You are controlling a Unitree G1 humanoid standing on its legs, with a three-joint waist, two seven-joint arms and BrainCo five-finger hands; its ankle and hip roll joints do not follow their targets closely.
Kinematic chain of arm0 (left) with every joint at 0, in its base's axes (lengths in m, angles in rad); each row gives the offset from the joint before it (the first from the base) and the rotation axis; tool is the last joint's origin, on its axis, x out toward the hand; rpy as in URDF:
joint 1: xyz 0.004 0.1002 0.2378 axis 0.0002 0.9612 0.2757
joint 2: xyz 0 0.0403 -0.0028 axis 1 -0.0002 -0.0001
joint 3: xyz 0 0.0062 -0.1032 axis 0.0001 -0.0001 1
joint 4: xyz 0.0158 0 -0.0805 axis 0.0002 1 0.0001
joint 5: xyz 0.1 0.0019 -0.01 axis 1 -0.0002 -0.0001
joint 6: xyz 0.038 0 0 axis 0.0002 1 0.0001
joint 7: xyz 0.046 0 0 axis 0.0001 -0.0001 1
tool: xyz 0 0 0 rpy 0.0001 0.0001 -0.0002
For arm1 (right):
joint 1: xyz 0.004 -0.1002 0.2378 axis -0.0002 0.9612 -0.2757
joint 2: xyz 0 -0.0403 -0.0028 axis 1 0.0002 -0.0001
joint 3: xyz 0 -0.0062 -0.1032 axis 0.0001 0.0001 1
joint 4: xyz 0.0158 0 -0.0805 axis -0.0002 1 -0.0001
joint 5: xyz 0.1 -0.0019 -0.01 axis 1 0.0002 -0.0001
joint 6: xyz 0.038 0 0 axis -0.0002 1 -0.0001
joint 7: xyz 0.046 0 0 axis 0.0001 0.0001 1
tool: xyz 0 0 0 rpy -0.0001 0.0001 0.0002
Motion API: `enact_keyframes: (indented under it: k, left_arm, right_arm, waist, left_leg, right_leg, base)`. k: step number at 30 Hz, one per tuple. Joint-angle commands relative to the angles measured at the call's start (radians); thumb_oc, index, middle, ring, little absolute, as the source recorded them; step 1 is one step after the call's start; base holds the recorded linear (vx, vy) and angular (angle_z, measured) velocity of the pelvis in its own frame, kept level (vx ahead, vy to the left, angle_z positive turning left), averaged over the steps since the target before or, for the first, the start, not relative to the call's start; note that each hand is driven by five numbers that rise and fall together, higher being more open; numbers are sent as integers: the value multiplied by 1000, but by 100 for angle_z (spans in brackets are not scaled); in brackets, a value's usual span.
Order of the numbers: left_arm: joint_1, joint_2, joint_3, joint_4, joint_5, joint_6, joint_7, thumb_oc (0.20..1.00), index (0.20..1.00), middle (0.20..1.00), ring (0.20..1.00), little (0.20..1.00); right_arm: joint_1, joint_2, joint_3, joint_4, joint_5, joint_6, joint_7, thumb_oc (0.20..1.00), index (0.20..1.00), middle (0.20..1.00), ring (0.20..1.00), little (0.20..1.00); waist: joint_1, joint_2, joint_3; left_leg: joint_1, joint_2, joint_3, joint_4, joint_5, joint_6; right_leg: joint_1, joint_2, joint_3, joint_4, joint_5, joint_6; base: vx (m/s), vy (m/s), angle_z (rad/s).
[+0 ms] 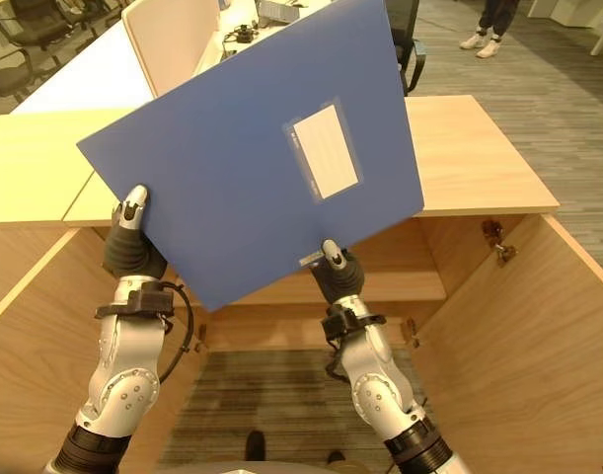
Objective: Put the empty folder in the office cabinet
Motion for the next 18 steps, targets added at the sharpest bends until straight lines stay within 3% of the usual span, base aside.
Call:
enact_keyframes:
  k: [1, 18]
  left_arm:
    - [-47, 1, 1, -11, 15, -27, -49, 200, 200, 200, 200, 200]
    - [-49, -9, -64, 42, 29, 5, -72, 200, 200, 200, 200, 200]
  right_arm:
    - [-24, 62, -26, -25, 12, -40, 7, 1000, 1000, 1000, 1000, 1000]
    - [-27, 92, -9, 29, 0, -35, -12, 1000, 1000, 1000, 1000, 1000]
  waist:
    - [16, -22, -7]
    - [14, -22, 1]
  left_leg:
    - [80, 37, 18, 4, -128, -25]
    - [77, 38, 25, 4, -127, -24]
  right_leg:
    - [3, -27, -19, 9, -33, 46]
    - [-6, -28, -10, 6, -27, 47]
  base:
    - [0, 0, 0]
    - [0, 0, 0]
